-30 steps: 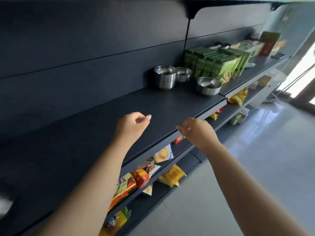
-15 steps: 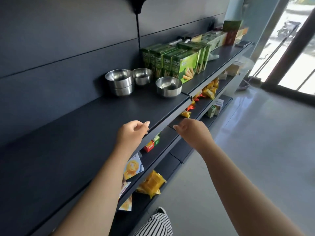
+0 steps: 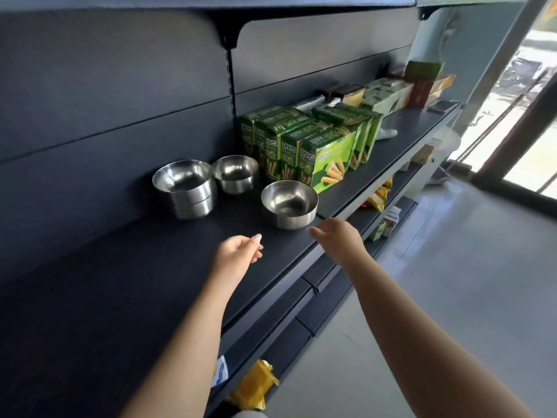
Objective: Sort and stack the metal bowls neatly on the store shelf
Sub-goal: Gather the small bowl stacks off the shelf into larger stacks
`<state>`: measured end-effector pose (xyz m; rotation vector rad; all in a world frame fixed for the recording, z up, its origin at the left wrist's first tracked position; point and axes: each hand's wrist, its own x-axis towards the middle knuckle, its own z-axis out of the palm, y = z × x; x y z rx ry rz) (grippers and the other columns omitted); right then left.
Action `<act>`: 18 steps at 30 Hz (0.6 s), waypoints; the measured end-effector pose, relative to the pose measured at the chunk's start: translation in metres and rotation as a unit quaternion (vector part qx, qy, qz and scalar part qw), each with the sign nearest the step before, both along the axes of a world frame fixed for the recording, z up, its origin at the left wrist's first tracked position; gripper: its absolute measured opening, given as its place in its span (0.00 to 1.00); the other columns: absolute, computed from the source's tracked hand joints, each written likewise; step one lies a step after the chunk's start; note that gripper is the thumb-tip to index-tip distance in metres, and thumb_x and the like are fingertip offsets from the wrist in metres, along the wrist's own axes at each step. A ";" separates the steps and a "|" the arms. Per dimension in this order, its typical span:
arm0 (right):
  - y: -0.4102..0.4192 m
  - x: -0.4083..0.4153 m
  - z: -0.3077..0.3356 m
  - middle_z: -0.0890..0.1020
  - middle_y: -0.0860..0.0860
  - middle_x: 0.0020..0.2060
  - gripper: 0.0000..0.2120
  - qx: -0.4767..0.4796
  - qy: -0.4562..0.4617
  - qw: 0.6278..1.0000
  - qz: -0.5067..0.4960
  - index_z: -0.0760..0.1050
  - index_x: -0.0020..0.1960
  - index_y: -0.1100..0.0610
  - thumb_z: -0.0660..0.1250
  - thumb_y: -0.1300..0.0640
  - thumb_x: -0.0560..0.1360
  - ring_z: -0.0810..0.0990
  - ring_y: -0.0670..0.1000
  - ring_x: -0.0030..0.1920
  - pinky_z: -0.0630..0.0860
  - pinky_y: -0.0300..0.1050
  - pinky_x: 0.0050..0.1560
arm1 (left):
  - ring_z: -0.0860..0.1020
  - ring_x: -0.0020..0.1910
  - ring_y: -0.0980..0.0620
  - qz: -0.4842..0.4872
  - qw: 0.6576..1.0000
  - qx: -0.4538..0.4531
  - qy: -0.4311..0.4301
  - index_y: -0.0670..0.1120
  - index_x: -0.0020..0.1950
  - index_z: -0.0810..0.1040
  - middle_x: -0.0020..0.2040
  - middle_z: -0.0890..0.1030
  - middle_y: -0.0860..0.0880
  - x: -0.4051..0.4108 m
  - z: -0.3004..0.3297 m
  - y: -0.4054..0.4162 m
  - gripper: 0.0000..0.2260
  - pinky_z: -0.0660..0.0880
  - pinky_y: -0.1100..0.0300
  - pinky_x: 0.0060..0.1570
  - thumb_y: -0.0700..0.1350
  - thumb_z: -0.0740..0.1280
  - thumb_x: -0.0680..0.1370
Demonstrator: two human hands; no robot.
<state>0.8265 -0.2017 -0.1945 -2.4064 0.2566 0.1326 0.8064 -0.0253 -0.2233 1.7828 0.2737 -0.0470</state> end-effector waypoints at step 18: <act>-0.013 0.106 -0.072 0.74 0.54 0.47 0.11 0.508 0.195 0.833 -0.099 0.69 0.56 0.58 0.64 0.54 0.78 0.78 0.56 0.46 0.76 0.48 0.46 | 0.77 0.42 0.58 0.154 0.979 0.129 0.045 0.52 0.39 0.77 0.40 0.80 0.55 0.010 -0.005 -0.019 0.05 0.70 0.67 0.40 0.49 0.68 0.75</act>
